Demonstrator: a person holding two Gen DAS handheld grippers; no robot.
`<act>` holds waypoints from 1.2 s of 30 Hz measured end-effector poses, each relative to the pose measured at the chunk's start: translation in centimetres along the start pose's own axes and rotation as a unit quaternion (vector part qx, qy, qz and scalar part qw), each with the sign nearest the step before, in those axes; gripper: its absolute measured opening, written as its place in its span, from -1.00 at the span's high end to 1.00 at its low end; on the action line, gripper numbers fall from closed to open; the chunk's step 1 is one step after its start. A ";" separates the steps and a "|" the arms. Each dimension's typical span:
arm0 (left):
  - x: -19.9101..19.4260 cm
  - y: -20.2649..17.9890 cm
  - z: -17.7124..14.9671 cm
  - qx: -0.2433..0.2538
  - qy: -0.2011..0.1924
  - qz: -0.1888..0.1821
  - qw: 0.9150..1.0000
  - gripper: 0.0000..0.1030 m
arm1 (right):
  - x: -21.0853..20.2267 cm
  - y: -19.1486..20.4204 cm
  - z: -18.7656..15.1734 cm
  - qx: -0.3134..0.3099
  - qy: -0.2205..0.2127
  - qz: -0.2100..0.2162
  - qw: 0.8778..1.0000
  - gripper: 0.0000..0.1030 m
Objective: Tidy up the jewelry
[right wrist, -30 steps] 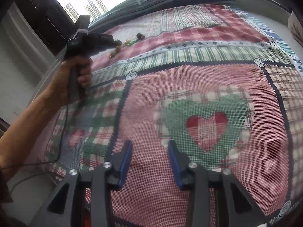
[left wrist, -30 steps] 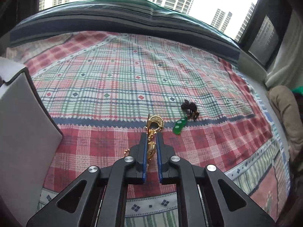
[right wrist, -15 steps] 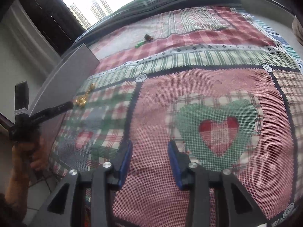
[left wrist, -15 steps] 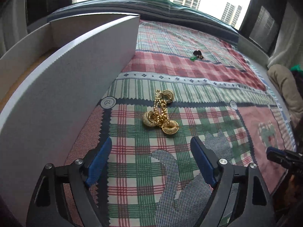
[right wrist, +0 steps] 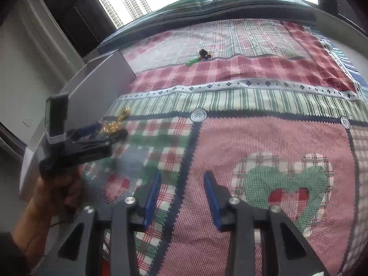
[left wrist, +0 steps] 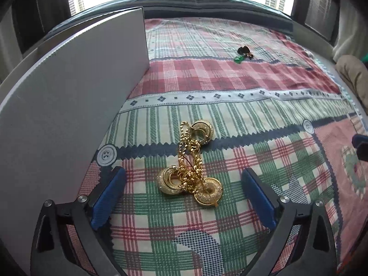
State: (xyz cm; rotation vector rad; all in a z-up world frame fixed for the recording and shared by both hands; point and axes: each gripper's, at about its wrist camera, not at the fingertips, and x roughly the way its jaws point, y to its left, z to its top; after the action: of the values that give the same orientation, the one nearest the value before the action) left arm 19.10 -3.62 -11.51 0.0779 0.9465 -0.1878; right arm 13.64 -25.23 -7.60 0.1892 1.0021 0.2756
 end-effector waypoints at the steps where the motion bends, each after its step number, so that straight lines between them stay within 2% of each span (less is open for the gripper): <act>1: 0.1 -0.1 0.0 0.001 0.000 -0.001 1.000 -0.99 | 0.4 -0.2 1.8 -0.012 -0.002 -0.002 1.000 0.22; 4: 0.1 -0.2 0.0 -0.003 -0.002 0.003 1.000 -0.99 | 3.2 -1.5 8.5 -0.018 0.006 -0.014 1.000 0.17; 8: 0.1 -0.2 0.1 -0.005 -0.003 0.004 1.000 -0.99 | 9.7 -2.8 17.3 -0.016 0.020 -0.026 0.999 0.16; 11: 0.1 -0.1 0.0 -0.006 -0.003 0.004 1.000 -0.99 | 14.5 -2.4 21.3 -0.041 0.030 -0.046 0.998 0.17; 13: 0.1 -0.1 0.0 -0.006 -0.003 0.004 1.000 -0.99 | 17.1 -1.9 22.4 -0.050 0.042 -0.054 0.996 0.17; 14: 0.1 -0.1 0.0 -0.006 -0.003 0.003 1.000 -0.99 | 17.9 -1.5 22.5 -0.063 0.041 -0.061 0.995 0.20; 15: 0.1 -0.2 0.0 -0.005 -0.003 0.003 1.000 -0.99 | 17.9 -1.0 22.5 -0.076 0.029 -0.076 0.994 0.65; 16: 0.1 -0.2 0.0 -0.005 -0.003 0.003 1.000 -0.99 | 18.0 -0.8 22.4 -0.075 0.032 -0.082 0.993 0.98; 20: -0.1 0.0 0.0 -0.010 -0.007 -0.009 1.000 -0.98 | 15.4 -0.9 20.2 -0.039 0.033 -0.050 0.997 0.99; 24: -0.3 0.8 -0.1 -0.028 -0.017 -0.034 0.999 -0.98 | 9.7 -0.7 15.8 -0.019 0.037 0.043 0.998 0.99; 26: -0.3 0.9 -0.1 -0.029 -0.018 -0.035 0.999 -0.98 | 7.1 -0.4 13.3 -0.016 0.043 0.074 0.996 0.99; 27: -0.2 0.8 -0.1 -0.025 -0.016 -0.030 0.999 -0.98 | 6.2 -0.3 12.4 -0.021 0.048 0.076 0.996 0.98; 28: -0.1 0.7 0.0 -0.022 -0.014 -0.025 0.999 -0.98 | 5.6 0.0 11.8 -0.034 0.051 0.061 0.996 0.98; 30: -0.1 0.3 0.0 -0.015 -0.010 -0.016 1.000 -0.98 | 5.3 0.3 11.8 -0.065 0.047 0.011 0.997 0.88; 31: -0.1 0.3 0.0 -0.013 -0.009 -0.014 1.000 -0.98 | 5.6 0.2 12.2 -0.075 0.043 -0.003 0.996 0.70; 32: -0.1 0.3 0.0 -0.014 -0.010 -0.015 1.000 -0.98 | 6.1 -0.1 13.2 -0.075 0.034 -0.013 0.997 0.16; 33: -0.1 0.4 0.0 -0.015 -0.010 -0.016 1.000 -0.98 | 6.6 -0.4 14.2 -0.068 0.019 -0.020 0.997 -0.21; 36: -0.1 0.4 0.0 -0.017 -0.011 -0.016 1.000 -0.98 | 10.0 -0.9 18.4 -0.078 0.004 -0.047 0.996 -0.22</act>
State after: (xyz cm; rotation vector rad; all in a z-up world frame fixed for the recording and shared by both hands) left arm 19.12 -3.20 -11.43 0.0294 0.9294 -0.2027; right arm 34.48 -23.50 -6.14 -0.0011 0.9899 0.2681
